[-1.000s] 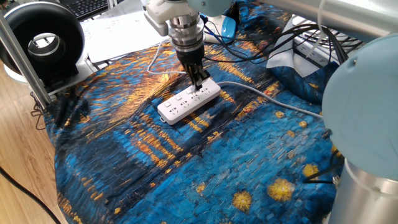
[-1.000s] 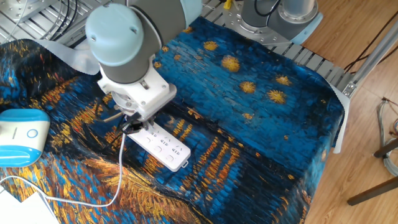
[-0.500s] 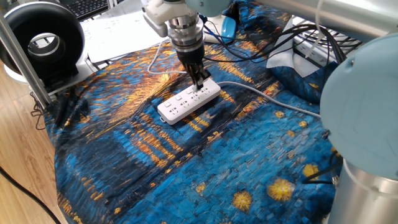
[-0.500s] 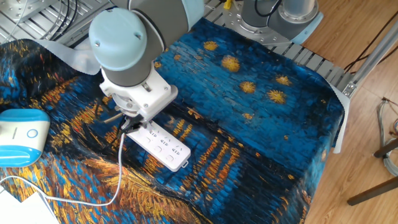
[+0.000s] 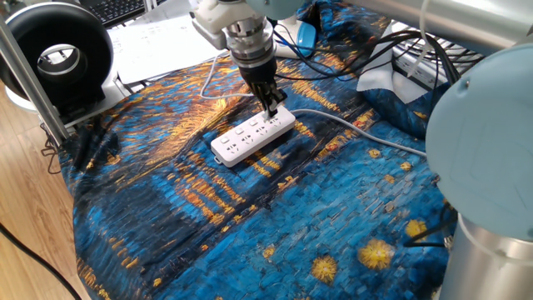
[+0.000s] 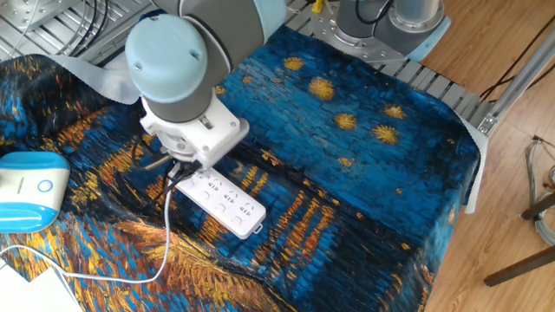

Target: Plug in the power cord of the desk lamp, turn on the socket, and light up the desk lamp

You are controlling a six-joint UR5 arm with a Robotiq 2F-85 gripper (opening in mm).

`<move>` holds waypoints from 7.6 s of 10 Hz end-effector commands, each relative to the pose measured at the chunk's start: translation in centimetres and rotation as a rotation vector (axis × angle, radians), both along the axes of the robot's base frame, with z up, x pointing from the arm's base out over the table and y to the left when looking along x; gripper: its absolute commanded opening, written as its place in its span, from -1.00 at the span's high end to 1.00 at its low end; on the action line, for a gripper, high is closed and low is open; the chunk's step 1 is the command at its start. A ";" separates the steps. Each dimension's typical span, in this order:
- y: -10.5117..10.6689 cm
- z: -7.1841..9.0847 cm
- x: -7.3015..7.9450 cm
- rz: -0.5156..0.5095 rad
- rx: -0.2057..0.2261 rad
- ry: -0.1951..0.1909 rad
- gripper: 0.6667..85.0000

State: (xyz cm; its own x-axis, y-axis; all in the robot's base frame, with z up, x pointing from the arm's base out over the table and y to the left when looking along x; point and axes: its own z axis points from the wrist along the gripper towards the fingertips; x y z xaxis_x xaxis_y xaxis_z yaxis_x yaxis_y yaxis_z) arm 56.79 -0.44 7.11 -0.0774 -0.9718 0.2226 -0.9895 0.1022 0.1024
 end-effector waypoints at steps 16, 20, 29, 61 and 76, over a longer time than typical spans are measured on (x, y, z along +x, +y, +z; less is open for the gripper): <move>-1.5 -1.4 -0.3 -0.021 -0.144 -0.002 0.98; -1.4 -1.0 -0.2 -0.021 -0.155 -0.008 0.98; -1.5 -1.1 0.6 -0.038 -0.232 -0.030 0.98; -0.8 -1.3 0.4 0.037 -0.267 -0.011 0.98; -0.9 -2.5 0.4 0.048 -0.267 -0.019 0.98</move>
